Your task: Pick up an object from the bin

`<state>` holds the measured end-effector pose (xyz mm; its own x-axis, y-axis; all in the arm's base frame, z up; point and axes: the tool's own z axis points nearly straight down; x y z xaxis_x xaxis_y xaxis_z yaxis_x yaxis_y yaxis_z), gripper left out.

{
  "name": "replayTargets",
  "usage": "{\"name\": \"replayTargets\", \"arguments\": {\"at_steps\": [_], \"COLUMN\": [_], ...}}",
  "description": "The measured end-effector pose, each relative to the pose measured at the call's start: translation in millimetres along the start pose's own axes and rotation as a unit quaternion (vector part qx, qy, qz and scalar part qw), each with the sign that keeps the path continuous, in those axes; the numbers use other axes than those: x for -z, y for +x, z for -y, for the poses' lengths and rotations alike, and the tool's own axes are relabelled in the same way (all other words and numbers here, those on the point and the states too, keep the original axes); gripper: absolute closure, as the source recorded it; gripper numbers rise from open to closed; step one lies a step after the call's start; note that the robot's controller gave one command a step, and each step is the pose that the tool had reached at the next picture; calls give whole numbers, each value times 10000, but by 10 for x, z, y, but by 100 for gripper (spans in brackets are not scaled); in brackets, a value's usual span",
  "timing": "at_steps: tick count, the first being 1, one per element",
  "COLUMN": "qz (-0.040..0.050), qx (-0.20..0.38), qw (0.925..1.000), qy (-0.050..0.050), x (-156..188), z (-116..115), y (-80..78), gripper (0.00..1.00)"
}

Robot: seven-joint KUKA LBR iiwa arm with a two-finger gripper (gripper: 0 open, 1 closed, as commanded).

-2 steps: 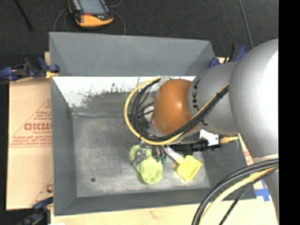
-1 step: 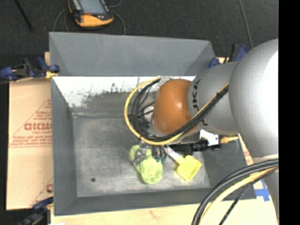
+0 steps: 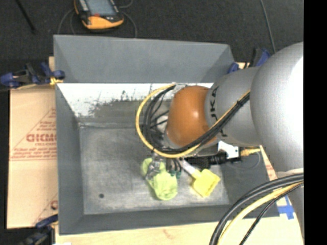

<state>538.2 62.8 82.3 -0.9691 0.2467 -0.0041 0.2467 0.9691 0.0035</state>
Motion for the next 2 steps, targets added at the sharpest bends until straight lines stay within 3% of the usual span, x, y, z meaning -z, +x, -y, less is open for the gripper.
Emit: {"name": "replayTargets", "arguments": {"at_steps": [2], "qz": [-24], "qx": [-4], "qw": [10000], "qy": [14], "x": [165], "z": [6], "y": [3], "gripper": [100]}}
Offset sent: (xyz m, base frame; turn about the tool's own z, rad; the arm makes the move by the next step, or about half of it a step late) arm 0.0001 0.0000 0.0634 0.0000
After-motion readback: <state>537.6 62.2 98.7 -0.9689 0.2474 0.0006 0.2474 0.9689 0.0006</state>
